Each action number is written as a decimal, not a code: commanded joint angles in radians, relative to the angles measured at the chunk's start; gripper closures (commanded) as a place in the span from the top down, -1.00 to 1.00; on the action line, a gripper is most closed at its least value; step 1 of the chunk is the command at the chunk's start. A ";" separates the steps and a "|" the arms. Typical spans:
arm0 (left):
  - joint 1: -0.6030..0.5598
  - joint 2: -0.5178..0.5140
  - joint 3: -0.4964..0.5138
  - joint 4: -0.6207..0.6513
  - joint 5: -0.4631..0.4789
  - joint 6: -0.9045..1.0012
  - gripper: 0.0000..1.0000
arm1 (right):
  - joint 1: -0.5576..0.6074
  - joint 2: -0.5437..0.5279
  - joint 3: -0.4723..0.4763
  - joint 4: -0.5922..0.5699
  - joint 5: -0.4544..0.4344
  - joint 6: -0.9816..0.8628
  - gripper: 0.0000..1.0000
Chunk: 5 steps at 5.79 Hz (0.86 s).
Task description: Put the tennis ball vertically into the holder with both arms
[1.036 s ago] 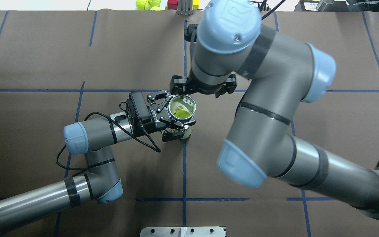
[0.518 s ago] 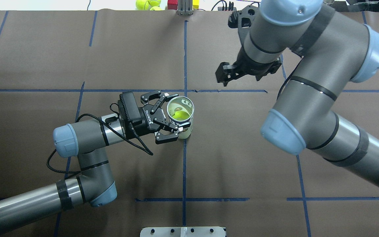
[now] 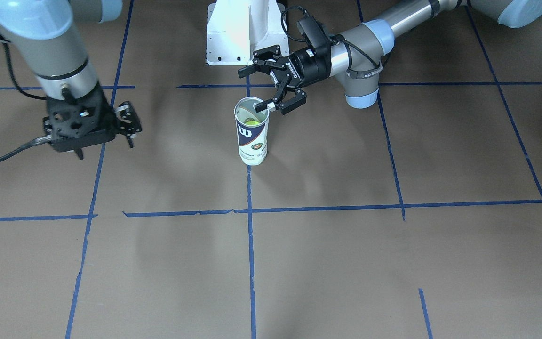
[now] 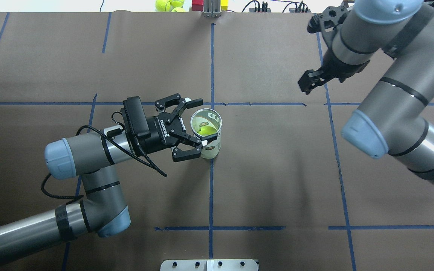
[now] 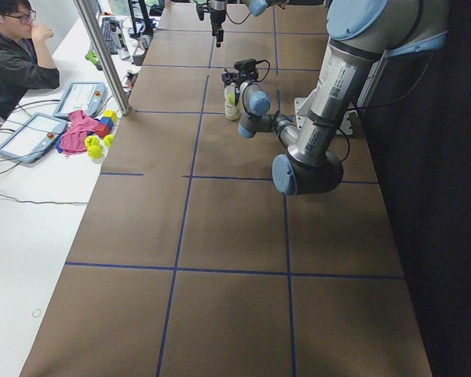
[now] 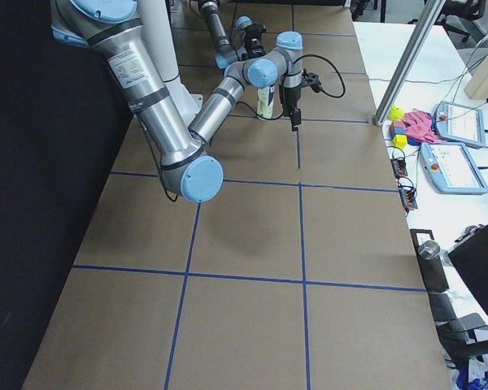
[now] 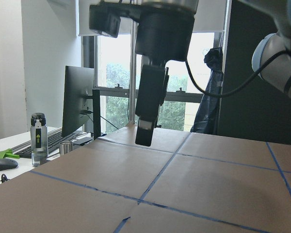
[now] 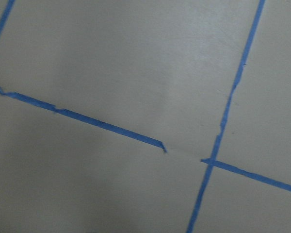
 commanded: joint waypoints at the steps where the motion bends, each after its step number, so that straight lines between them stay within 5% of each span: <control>1: -0.081 0.001 -0.020 0.064 -0.003 -0.025 1.00 | 0.122 -0.124 -0.002 0.041 0.069 -0.204 1.00; 3: -0.144 0.107 -0.075 0.171 -0.018 -0.034 1.00 | 0.283 -0.330 -0.065 0.243 0.166 -0.442 1.00; 5: -0.244 0.171 -0.108 0.342 -0.122 -0.036 1.00 | 0.443 -0.454 -0.082 0.270 0.260 -0.678 1.00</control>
